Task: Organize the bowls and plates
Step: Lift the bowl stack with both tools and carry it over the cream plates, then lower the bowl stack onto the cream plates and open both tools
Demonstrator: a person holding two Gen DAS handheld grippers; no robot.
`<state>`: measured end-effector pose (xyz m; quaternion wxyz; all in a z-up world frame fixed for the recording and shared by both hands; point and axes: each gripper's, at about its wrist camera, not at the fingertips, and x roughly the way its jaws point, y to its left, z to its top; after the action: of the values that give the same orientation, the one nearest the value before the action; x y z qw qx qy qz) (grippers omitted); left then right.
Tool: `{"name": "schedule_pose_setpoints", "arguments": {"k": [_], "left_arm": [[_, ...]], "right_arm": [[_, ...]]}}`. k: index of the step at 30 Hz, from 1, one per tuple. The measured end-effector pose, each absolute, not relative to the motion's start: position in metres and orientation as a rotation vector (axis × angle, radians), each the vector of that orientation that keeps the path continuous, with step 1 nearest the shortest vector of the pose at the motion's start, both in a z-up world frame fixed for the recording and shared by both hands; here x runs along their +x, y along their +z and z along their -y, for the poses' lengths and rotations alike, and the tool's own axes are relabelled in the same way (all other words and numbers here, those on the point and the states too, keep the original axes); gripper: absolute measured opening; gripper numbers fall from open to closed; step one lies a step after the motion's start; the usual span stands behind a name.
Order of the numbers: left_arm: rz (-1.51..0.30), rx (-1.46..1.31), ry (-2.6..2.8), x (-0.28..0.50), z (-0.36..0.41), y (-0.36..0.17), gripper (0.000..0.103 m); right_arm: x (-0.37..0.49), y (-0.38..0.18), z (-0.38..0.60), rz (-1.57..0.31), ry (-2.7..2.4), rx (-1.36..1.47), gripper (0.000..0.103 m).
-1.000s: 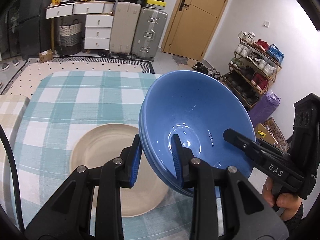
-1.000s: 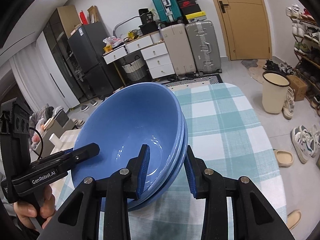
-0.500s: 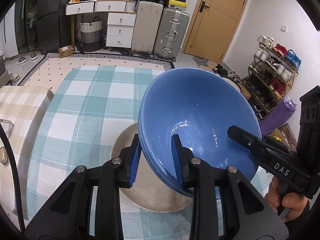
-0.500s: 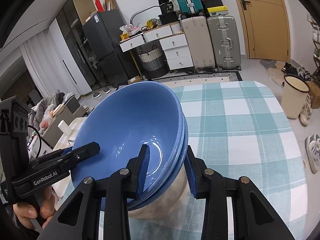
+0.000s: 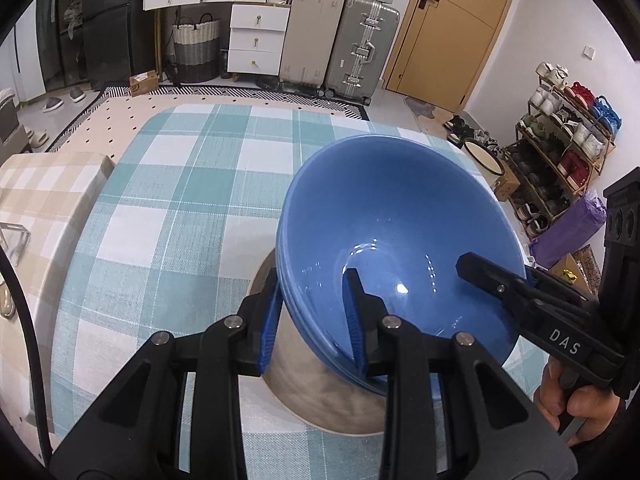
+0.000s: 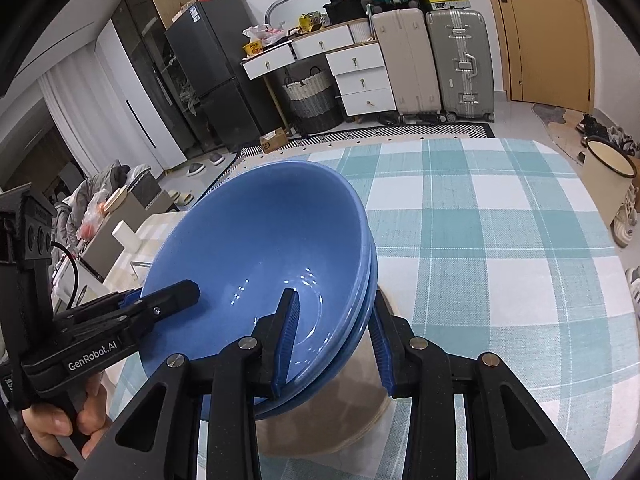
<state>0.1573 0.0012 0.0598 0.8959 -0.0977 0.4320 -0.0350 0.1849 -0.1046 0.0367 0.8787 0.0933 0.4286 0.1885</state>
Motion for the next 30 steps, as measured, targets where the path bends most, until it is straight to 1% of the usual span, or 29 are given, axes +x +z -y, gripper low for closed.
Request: {"name": "schedule_pose_setpoints", "arguments": {"k": [7, 15, 21, 23, 24, 26, 27, 29, 30], "left_arm": [[-0.904, -0.216, -0.065, 0.179, -0.007, 0.045, 0.026], [-0.898, -0.22, -0.068, 0.191, -0.007, 0.044, 0.027], [-0.896, -0.173, -0.069, 0.192, -0.001, 0.044, 0.027], [-0.894, -0.161, -0.069, 0.19, 0.0, 0.045, 0.029], [-0.893, -0.155, -0.069, 0.189, 0.001, 0.045, 0.031], [-0.887, -0.142, -0.07, 0.185, 0.001, 0.047, 0.033], [-0.879, -0.137, -0.074, 0.182, 0.002, 0.049, 0.037], [-0.858, -0.125, -0.078, 0.173, 0.001, 0.053, 0.039], [-0.85, -0.119, -0.076, 0.17, 0.001, 0.055, 0.043]], "right_arm": [[0.201, 0.025, 0.105, -0.908, 0.389, 0.221, 0.035], [0.212, 0.02, 0.106, -0.905, 0.387, 0.225, 0.035], [0.214, 0.018, 0.109, -0.91, 0.401, 0.208, 0.036], [0.214, 0.019, 0.109, -0.908, 0.405, 0.202, 0.038], [0.213, 0.021, 0.11, -0.901, 0.403, 0.193, 0.039], [0.21, 0.025, 0.11, -0.887, 0.398, 0.158, 0.045], [0.208, 0.028, 0.111, -0.877, 0.395, 0.145, 0.046], [0.205, 0.032, 0.115, -0.862, 0.392, 0.142, 0.055], [0.202, 0.034, 0.118, -0.854, 0.39, 0.141, 0.058]]}}
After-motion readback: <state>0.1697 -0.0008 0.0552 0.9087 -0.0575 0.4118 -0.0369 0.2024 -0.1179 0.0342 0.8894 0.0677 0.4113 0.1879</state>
